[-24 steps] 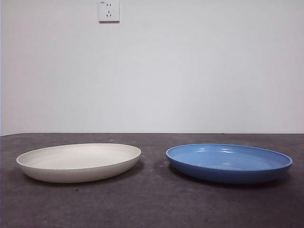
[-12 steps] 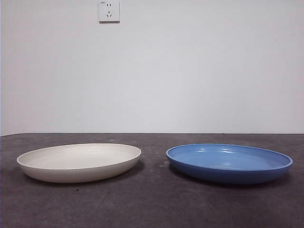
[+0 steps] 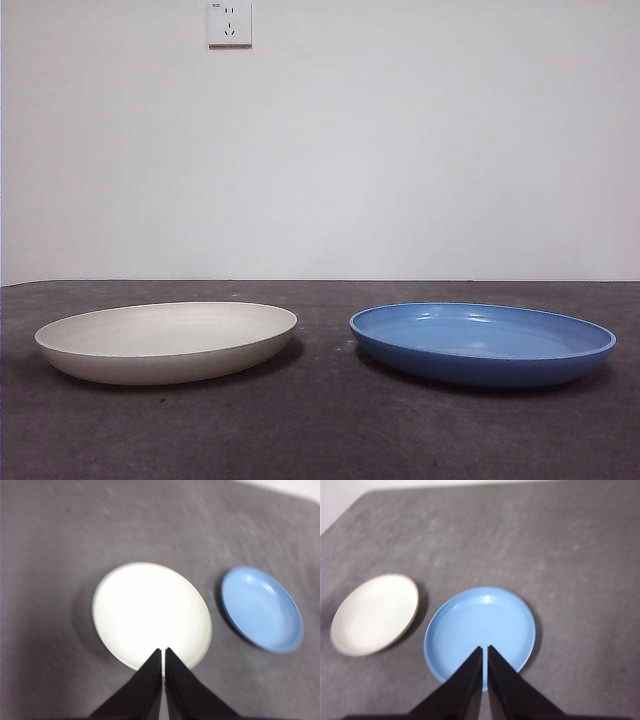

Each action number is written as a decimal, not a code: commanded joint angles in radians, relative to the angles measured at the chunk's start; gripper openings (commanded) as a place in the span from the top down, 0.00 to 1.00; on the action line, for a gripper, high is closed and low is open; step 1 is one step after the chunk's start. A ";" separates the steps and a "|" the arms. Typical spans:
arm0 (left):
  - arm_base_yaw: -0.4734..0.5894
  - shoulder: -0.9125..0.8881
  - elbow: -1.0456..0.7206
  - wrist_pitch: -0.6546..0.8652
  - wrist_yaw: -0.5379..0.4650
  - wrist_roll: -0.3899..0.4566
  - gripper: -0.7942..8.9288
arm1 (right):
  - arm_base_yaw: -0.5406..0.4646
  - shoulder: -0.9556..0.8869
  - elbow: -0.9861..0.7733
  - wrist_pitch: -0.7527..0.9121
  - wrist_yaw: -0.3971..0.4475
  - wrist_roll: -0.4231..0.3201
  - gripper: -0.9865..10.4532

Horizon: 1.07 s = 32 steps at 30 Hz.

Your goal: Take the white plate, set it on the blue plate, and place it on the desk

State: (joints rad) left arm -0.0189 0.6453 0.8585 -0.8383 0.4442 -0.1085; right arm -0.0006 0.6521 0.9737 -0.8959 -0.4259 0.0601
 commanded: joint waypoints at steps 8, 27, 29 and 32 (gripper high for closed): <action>-0.116 0.087 0.106 -0.154 0.031 0.129 0.91 | 0.107 0.141 0.076 -0.209 -0.080 -0.130 0.90; -0.145 0.096 0.106 -0.111 0.072 0.114 0.44 | 0.145 0.144 0.076 -0.204 -0.072 -0.119 0.54; -0.145 0.103 0.106 -0.109 0.070 0.114 0.44 | 0.145 0.144 0.076 -0.204 -0.071 -0.119 0.54; -0.145 0.129 0.106 -0.101 0.028 0.103 0.44 | 0.145 0.144 0.076 -0.204 -0.072 -0.119 0.54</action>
State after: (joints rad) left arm -0.1616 0.7582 0.9455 -0.9524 0.4881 0.0074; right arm 0.1425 0.7918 1.0321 -1.1103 -0.4973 -0.0559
